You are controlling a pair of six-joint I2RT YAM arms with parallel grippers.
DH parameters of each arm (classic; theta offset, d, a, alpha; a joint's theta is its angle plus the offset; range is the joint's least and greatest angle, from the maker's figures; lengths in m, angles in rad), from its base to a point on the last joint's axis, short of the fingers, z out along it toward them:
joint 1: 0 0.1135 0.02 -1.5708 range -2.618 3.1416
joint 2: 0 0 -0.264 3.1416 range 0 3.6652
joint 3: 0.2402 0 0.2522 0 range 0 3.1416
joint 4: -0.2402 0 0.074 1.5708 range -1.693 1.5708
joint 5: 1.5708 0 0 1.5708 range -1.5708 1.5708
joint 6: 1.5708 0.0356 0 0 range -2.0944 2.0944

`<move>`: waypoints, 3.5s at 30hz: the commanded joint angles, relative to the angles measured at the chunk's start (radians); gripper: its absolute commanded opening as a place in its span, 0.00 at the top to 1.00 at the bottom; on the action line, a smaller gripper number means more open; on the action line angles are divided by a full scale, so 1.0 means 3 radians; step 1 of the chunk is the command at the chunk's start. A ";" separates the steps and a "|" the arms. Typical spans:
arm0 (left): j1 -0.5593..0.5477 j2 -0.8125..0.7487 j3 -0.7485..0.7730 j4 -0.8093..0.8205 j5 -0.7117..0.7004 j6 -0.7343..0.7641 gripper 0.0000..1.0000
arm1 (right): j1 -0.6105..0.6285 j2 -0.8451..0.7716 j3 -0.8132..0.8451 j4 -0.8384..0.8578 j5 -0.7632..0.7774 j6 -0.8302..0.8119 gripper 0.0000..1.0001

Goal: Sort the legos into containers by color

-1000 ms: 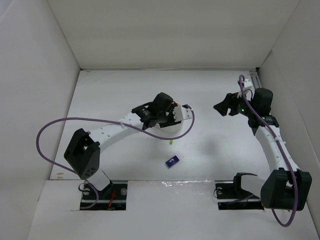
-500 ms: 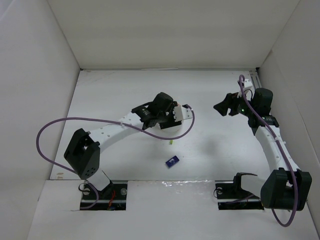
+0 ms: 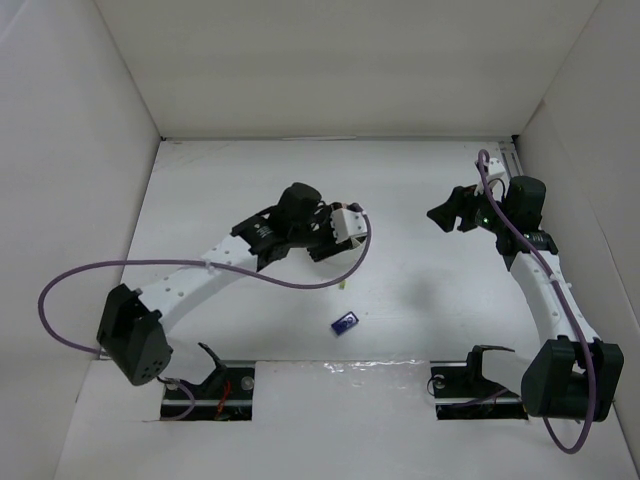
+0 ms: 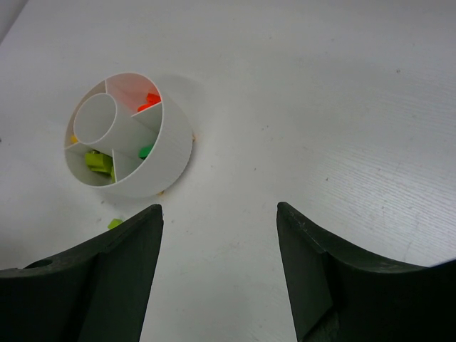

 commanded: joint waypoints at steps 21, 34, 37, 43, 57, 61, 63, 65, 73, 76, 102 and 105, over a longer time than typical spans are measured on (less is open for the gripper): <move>-0.0381 -0.0248 -0.0967 0.0345 -0.0200 -0.3176 0.60 | -0.0022 -0.0032 0.0016 0.0161 -0.0066 0.0018 0.30; -0.0540 0.0340 -0.0635 0.0390 -0.1659 -0.4123 0.65 | -0.0022 -0.0062 -0.0045 0.0161 -0.0036 0.0018 0.30; -0.0540 0.0427 -0.0568 0.0488 -0.1705 -0.4195 0.65 | -0.0022 -0.0062 -0.0045 0.0161 -0.0036 0.0018 0.30; -0.0606 0.0508 -0.0568 0.0702 -0.1669 -0.4226 0.61 | -0.0022 -0.0062 -0.0076 0.0161 -0.0036 -0.0013 0.30; -0.0703 0.0779 -0.0635 0.0856 -0.1828 -0.4226 0.60 | -0.0022 -0.0062 -0.0076 0.0161 -0.0036 -0.0044 0.30; -0.0703 0.0851 -0.0635 0.0886 -0.1858 -0.4226 0.60 | -0.0022 -0.0093 -0.0076 0.0161 -0.0036 -0.0044 0.30; -0.0703 0.0882 -0.0635 0.0887 -0.1858 -0.4226 0.60 | -0.0022 -0.0093 -0.0076 0.0161 -0.0036 -0.0044 0.30; -0.0703 0.0917 -0.0635 0.0887 -0.1894 -0.4226 0.61 | -0.0022 -0.0093 -0.0076 0.0161 0.0000 -0.0074 0.30; -0.0703 0.0984 -0.0635 0.0887 -0.1894 -0.4257 0.67 | -0.0022 -0.0093 -0.0106 0.0161 0.0000 -0.0074 0.30; -0.0703 0.1015 -0.0635 0.0887 -0.1894 -0.4257 0.69 | -0.0052 -0.0093 -0.0107 0.0161 0.0000 -0.0074 0.30; -0.0785 0.0361 -0.0936 0.1024 -0.1863 -0.4042 0.90 | -0.0052 -0.0154 -0.0107 0.0161 -0.0031 -0.0074 0.30; -0.0861 0.0141 -0.0967 0.1025 -0.1833 -0.3915 0.93 | -0.0052 -0.0154 -0.0107 0.0161 -0.0061 -0.0074 0.30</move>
